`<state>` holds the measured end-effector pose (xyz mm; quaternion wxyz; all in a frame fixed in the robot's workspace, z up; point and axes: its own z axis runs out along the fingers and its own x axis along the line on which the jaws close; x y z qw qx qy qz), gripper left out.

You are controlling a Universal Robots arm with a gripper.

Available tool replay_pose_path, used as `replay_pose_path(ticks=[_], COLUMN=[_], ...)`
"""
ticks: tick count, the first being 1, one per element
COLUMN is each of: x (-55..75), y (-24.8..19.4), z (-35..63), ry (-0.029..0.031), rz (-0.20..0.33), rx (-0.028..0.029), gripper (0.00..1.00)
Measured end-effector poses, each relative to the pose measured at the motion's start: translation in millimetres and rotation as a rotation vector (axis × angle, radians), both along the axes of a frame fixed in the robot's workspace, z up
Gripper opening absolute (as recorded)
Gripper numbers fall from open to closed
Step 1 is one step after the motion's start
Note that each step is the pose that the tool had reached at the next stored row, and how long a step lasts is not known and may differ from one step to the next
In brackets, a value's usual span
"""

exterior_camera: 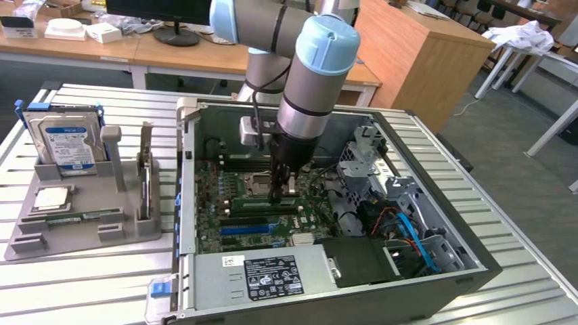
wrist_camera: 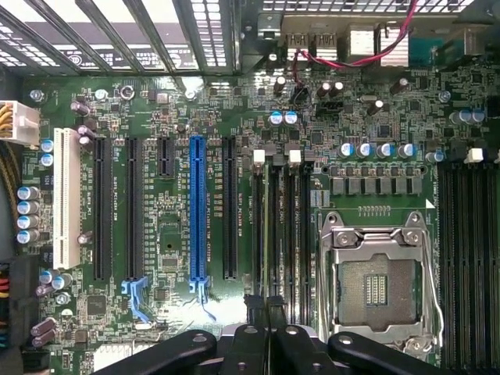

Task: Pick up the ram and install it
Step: 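Insert the ram into the slot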

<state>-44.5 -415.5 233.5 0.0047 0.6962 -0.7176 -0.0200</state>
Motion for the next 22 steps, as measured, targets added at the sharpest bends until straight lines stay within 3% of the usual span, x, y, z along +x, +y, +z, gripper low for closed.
replay_pose_path(ticks=[14, 17, 18, 22], x=[-0.7, -0.7, -0.6, -0.7], y=[-0.3, -0.2, 0.1, -0.1], z=[-5.1, -5.8, -6.7, -5.0], ry=[0.0003, 0.0001, -0.0011, -0.0002], rz=[0.000, 0.000, 0.000, 0.000], rx=[-0.0011, -0.0001, 0.0027, 0.0005], gripper=[0.12, 0.12, 0.12, 0.12])
